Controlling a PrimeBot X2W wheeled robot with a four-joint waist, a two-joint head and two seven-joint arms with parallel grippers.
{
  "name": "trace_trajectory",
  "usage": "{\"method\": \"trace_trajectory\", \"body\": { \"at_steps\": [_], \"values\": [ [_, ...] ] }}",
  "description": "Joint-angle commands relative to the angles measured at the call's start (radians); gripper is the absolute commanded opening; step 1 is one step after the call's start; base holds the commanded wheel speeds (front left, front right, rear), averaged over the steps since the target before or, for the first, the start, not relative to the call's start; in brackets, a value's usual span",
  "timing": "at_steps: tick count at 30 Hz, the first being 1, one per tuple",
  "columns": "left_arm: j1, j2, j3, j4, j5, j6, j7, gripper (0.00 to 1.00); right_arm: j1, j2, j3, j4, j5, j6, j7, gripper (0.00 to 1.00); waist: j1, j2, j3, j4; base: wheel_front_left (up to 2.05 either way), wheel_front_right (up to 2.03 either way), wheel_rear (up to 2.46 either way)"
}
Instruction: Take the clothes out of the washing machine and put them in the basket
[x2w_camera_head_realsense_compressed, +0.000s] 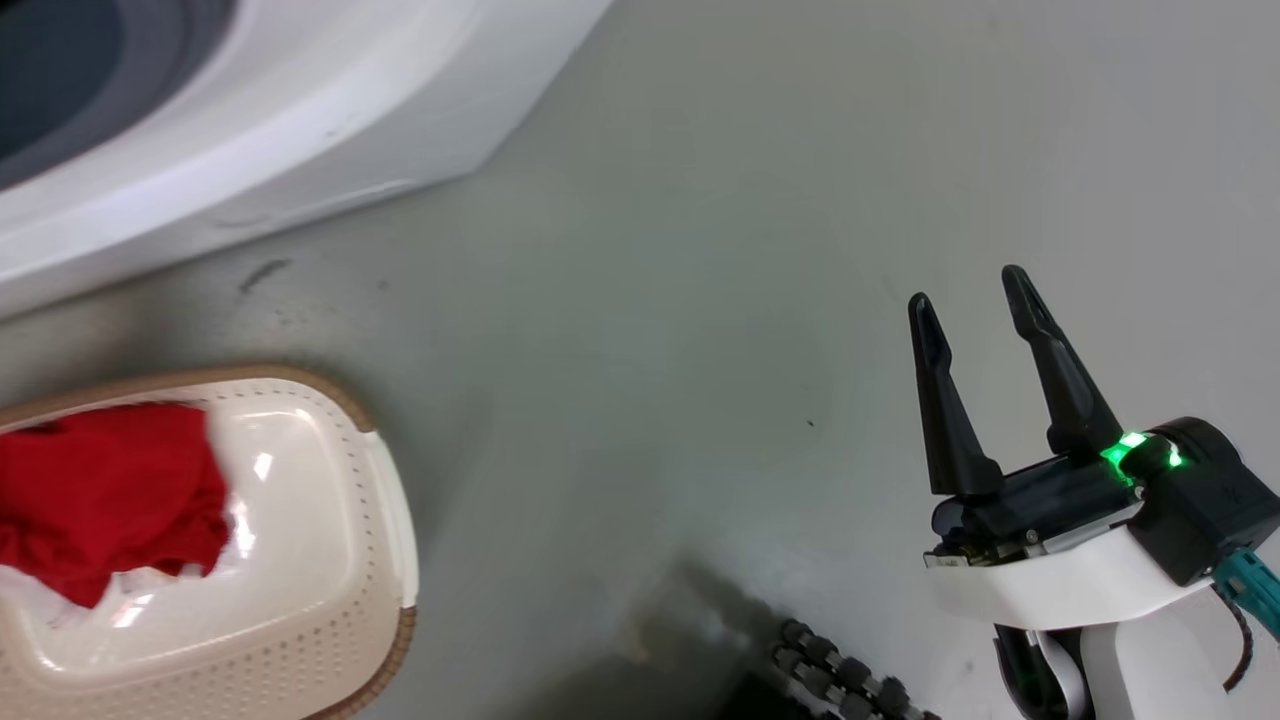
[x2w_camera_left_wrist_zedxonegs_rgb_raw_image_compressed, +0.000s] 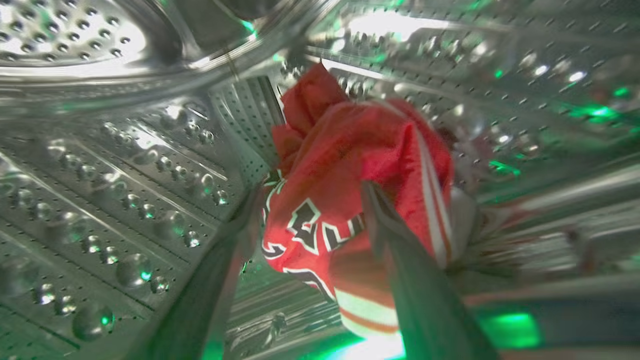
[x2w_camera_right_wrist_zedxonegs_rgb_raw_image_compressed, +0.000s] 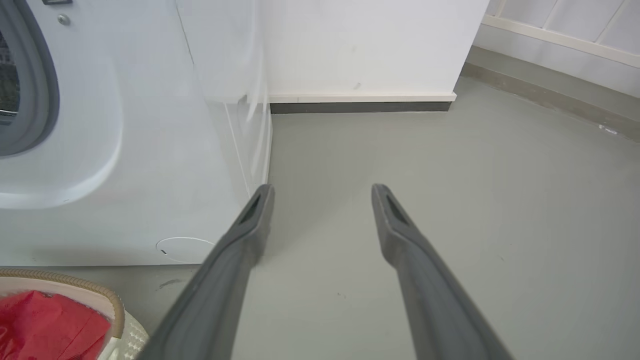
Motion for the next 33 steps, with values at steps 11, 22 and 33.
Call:
{"method": "trace_trajectory", "body": {
  "at_steps": [11,22,33],
  "values": [
    [-0.118,-0.002,-0.096,0.115,0.096,0.006,0.118,1.00,-0.023,0.003,-0.009,-0.013,0.030,-0.001,-0.002,1.00,-0.0002,0.0000,0.092,-0.031,0.00,0.00,0.00],
    [-0.153,0.009,-0.132,0.110,0.082,-0.015,0.048,0.00,-0.045,0.003,0.006,-0.009,0.024,-0.001,-0.002,1.00,-0.0002,0.0000,0.095,-0.023,0.00,0.00,0.00],
    [0.002,-0.030,-0.112,0.128,0.035,-0.018,-0.362,0.00,-0.061,0.002,-0.049,0.008,-0.049,-0.001,-0.002,1.00,-0.0002,0.0000,-0.036,0.080,0.00,0.00,0.00]
  ]
}}
